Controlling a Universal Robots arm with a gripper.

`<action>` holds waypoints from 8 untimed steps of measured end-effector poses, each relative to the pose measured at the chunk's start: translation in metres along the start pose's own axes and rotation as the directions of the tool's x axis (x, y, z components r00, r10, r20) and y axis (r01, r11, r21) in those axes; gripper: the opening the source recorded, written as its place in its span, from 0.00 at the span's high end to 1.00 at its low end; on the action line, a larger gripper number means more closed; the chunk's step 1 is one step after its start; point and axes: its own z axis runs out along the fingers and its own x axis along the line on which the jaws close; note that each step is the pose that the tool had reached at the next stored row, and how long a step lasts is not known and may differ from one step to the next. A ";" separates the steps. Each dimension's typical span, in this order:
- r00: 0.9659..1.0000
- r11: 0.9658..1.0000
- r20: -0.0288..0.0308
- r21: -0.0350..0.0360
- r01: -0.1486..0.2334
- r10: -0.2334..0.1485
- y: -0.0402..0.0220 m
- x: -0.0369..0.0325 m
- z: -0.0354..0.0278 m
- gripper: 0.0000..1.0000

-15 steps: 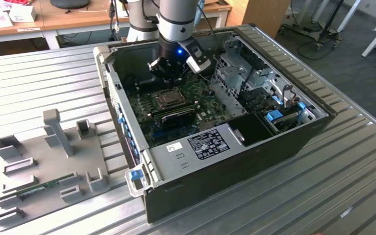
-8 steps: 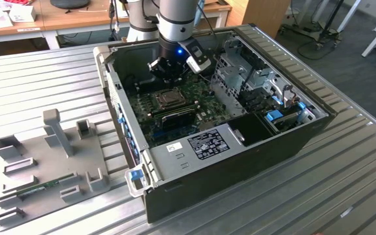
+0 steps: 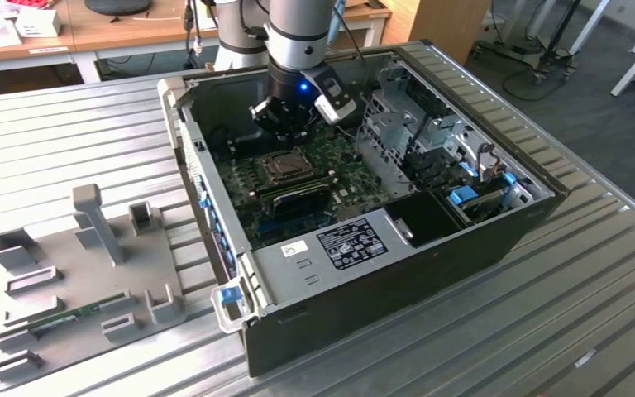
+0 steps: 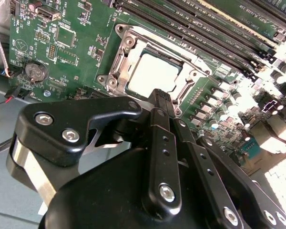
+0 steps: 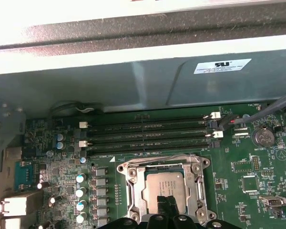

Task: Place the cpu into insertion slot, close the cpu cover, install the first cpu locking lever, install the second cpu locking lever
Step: 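Install the second cpu locking lever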

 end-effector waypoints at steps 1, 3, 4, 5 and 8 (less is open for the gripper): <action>1.000 1.000 0.000 0.000 0.000 0.000 0.0001 0.0000 -0.0006 0.90; 1.000 1.000 0.000 0.000 0.000 0.000 0.0001 0.0000 -0.0009 0.90; 1.000 1.000 0.000 -0.001 0.000 0.000 0.0001 0.0000 -0.0009 0.90; 1.000 1.000 0.000 0.000 0.000 0.000 0.0001 0.0000 -0.0010 0.90; 1.000 1.000 0.000 0.000 0.000 0.000 -0.0012 -0.0001 -0.0012 0.90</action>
